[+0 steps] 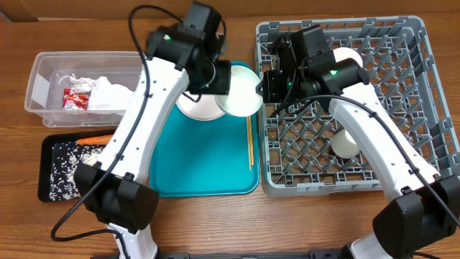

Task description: Sort waste into correct bins and load items into the dishwasher

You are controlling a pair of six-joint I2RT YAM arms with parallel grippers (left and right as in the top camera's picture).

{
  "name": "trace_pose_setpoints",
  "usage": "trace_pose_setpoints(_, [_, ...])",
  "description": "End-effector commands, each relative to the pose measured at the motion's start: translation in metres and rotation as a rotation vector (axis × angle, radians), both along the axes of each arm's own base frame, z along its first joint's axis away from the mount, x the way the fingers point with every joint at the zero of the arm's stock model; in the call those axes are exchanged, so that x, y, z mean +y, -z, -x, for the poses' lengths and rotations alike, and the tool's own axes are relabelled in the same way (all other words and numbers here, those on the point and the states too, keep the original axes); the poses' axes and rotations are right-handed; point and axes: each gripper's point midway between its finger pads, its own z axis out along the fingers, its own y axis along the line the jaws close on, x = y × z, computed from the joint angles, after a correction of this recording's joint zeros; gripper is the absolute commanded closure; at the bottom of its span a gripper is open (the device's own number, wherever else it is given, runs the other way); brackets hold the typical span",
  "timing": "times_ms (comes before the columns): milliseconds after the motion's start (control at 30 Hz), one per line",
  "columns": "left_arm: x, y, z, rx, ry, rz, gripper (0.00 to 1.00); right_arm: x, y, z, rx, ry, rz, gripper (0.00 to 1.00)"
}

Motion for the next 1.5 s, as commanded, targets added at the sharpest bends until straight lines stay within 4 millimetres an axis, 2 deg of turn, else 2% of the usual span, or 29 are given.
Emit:
trace_pose_setpoints(0, [0.004, -0.056, -0.011, -0.12, 0.016, 0.106, 0.51, 0.0, -0.008, -0.001, -0.038, -0.027, -0.007, 0.96])
trace_pose_setpoints(67, [0.01, -0.081, -0.015, -0.164, 0.007, 0.159, 0.5, -0.006, -0.008, -0.007, -0.056, -0.012, 0.006, 0.96])
trace_pose_setpoints(100, [0.016, -0.1, -0.016, -0.195, 0.0, 0.205, 0.47, -0.019, -0.007, -0.018, -0.089, 0.037, 0.051, 0.96])
trace_pose_setpoints(133, [0.021, -0.109, -0.017, -0.21, -0.007, 0.224, 0.44, -0.03, -0.006, -0.027, -0.114, 0.079, 0.094, 0.96])
trace_pose_setpoints(200, [0.032, -0.118, -0.021, -0.237, -0.031, 0.231, 0.27, -0.056, -0.006, -0.044, -0.171, 0.173, 0.192, 0.96])
trace_pose_setpoints(267, [0.042, -0.12, -0.024, -0.244, -0.053, 0.229, 0.09, -0.097, -0.01, -0.066, -0.26, 0.325, 0.358, 0.96])
trace_pose_setpoints(300, [0.047, -0.119, -0.026, -0.244, -0.065, 0.227, 0.0, -0.112, -0.013, -0.072, -0.292, 0.38, 0.416, 0.96])
trace_pose_setpoints(333, [0.05, -0.119, -0.027, -0.243, -0.073, 0.225, 0.0, -0.134, -0.021, -0.081, -0.344, 0.467, 0.504, 0.96])
trace_pose_setpoints(400, [0.055, -0.118, -0.029, -0.246, -0.085, 0.216, 0.0, -0.164, -0.039, -0.091, -0.434, 0.595, 0.636, 0.96])
trace_pose_setpoints(433, [0.055, -0.118, -0.029, -0.246, -0.087, 0.216, 0.0, -0.173, -0.048, -0.094, -0.473, 0.631, 0.683, 0.96])
trace_pose_setpoints(500, [0.055, -0.118, -0.029, -0.246, -0.087, 0.216, 0.0, -0.187, -0.064, -0.099, -0.545, 0.673, 0.773, 0.96])
trace_pose_setpoints(600, [0.055, -0.118, -0.029, -0.245, -0.086, 0.216, 0.0, -0.198, -0.082, -0.105, -0.617, 0.66, 0.89, 0.96])
trace_pose_setpoints(667, [0.054, -0.118, -0.029, -0.245, -0.084, 0.216, 0.0, -0.21, -0.098, -0.106, -0.664, 0.647, 1.034, 0.96])
trace_pose_setpoints(733, [0.054, -0.118, -0.029, -0.245, -0.084, 0.216, 0.0, -0.216, -0.103, -0.107, -0.673, 0.63, 1.124, 0.96])
trace_pose_setpoints(800, [0.054, -0.118, -0.029, -0.245, -0.084, 0.216, 0.0, -0.216, -0.1, -0.109, -0.669, 0.59, 1.167, 0.96])
trace_pose_setpoints(1133, [0.054, -0.118, -0.029, -0.245, -0.084, 0.216, 0.0, -0.208, -0.052, -0.126, -0.574, 0.308, 1.408, 0.96])
trace_pose_setpoints(1300, [0.054, -0.118, -0.029, -0.245, -0.084, 0.216, 0.0, -0.194, -0.041, -0.129, -0.566, 0.209, 1.462, 0.96])
trace_pose_setpoints(1467, [0.054, -0.118, -0.029, -0.245, -0.084, 0.216, 0.0, -0.172, -0.023, -0.124, -0.544, 0.093, 1.489, 0.96])
